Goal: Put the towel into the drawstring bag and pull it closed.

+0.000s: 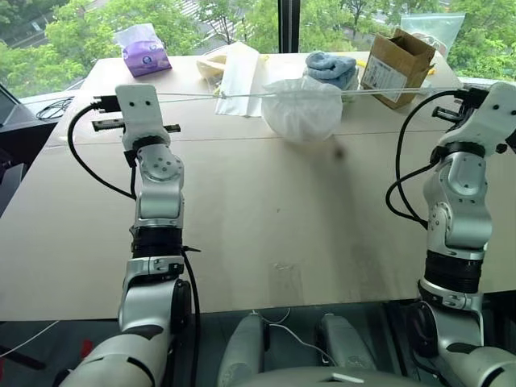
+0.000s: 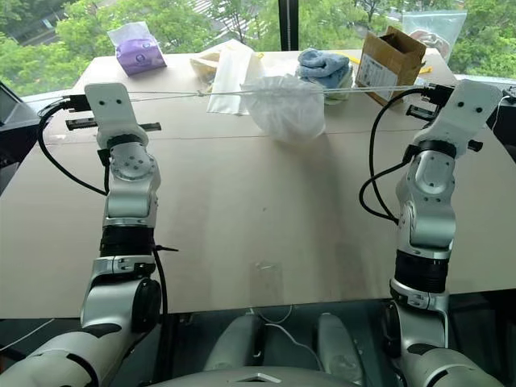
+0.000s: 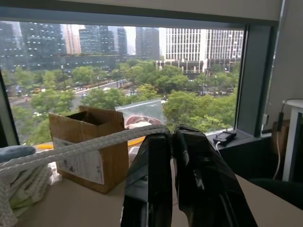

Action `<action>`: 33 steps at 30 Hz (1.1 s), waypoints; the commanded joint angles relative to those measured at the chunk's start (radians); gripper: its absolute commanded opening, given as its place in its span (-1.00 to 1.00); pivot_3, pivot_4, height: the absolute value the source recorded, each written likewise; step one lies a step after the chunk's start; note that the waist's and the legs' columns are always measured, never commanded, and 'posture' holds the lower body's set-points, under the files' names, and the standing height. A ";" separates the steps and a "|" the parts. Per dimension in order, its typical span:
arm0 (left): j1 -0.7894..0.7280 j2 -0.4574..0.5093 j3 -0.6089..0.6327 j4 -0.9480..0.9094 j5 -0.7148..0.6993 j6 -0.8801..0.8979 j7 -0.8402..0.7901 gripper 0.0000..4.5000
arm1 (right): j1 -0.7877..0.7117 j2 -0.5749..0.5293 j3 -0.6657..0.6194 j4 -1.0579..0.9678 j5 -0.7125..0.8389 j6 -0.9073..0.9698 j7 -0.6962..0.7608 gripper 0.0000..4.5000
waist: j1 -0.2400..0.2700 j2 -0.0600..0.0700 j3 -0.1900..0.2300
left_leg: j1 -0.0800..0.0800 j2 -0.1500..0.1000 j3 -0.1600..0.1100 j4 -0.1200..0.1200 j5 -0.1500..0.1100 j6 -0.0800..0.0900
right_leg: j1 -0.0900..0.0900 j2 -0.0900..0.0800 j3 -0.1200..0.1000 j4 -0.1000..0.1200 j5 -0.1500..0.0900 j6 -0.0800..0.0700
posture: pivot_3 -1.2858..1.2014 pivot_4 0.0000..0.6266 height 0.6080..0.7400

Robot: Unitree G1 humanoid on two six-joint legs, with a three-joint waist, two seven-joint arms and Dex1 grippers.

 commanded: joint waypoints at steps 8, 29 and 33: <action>-0.094 0.099 0.132 0.106 -0.014 -0.008 0.181 -0.99 | 0.001 -0.061 -0.204 -0.029 -0.029 -0.027 -0.180 -1.00 | 0.000 0.000 0.000 | 0.000 0.000 0.000 0.000 0.000 0.000 | 0.000 0.000 0.000 0.000 0.000 0.000 | 0.03 -0.52 1.00; -0.292 0.062 0.009 0.149 -0.249 -0.132 -0.369 -0.99 | -0.129 -0.283 0.013 0.016 0.067 -0.086 0.300 -1.00 | 0.000 0.000 0.000 | -0.001 -0.001 0.003 0.000 0.000 0.000 | 0.000 0.000 -0.002 -0.001 0.000 0.000 | 0.03 -0.52 1.00; -0.153 0.031 -0.040 0.061 -0.309 -0.034 -0.563 -0.61 | 0.030 -0.270 0.080 -0.034 0.187 0.016 0.495 -0.30 | -0.002 0.000 -0.002 | 0.000 0.000 0.003 0.000 0.000 0.000 | 0.002 0.000 -0.001 -0.001 0.000 0.000 | 0.03 -0.52 1.00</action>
